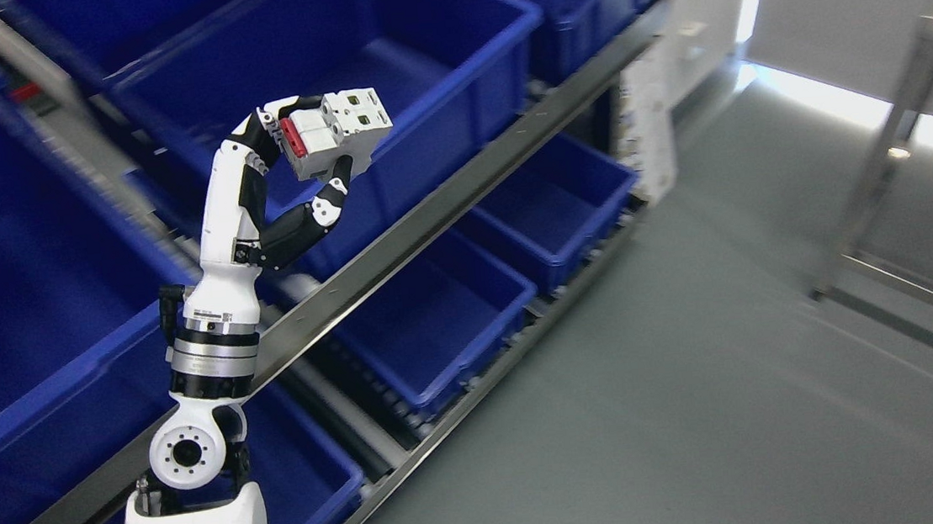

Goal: Place circuit breaker on shelf
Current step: 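Carry the held breaker with the left hand while turning to the bin shelf, then lower the breaker into the blue bin and open the left hand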

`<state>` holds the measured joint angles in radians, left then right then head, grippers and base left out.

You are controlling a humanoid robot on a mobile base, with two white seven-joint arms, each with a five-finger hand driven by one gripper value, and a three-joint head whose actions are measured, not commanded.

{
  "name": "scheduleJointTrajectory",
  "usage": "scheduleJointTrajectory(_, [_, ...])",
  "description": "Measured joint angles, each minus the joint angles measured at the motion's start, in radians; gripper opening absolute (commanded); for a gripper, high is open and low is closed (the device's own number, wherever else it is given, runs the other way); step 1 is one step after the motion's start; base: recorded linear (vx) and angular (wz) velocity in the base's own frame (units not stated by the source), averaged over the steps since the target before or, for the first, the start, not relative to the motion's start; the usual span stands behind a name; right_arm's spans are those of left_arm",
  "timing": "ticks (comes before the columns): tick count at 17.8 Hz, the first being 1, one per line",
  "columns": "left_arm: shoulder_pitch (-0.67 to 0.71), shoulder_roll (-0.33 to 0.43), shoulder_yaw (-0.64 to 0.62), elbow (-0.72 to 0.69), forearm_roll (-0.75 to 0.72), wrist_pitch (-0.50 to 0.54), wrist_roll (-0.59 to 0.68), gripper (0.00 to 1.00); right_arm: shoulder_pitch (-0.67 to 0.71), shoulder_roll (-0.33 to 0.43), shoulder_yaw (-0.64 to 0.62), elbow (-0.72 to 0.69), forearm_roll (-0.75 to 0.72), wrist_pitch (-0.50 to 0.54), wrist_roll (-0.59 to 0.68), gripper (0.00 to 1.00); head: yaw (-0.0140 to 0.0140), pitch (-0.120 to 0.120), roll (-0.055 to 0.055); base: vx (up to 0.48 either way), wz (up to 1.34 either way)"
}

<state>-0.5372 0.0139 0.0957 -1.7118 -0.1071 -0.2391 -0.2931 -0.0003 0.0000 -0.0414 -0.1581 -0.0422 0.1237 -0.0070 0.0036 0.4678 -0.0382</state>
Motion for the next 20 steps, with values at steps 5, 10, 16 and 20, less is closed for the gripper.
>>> scheduleJointTrajectory(5, [-0.135, 0.05, 0.018, 0.001, -0.015, 0.113, -0.153, 0.21, 0.0, 0.0, 0.0, 0.0, 0.0, 0.0, 0.005, 1.0, 0.0, 0.0, 0.0, 0.049, 1.21])
scheduleJointTrajectory(10, [-0.252, 0.167, -0.021, 0.058, -0.132, 0.188, -0.41, 0.23, 0.0, 0.0, 0.0, 0.0, 0.0, 0.0, 0.011, 1.0, 0.0, 0.0, 0.0, 0.132, 0.46])
scheduleJointTrajectory(16, [-0.494, 0.271, -0.123, 0.318, -0.342, 0.141, -0.506, 0.23, 0.001, 0.0, 0.0, 0.0, 0.0, 0.0, 0.001, 1.0, 0.0, 0.0, 0.0, 0.149, 0.07])
scheduleJointTrajectory(20, [-0.614, 0.285, -0.218, 0.531, -0.45, 0.076, -0.501, 0.23, 0.001, 0.0, 0.0, 0.0, 0.0, -0.001, -0.008, 1.0, 0.0, 0.0, 0.0, 0.095, -0.04])
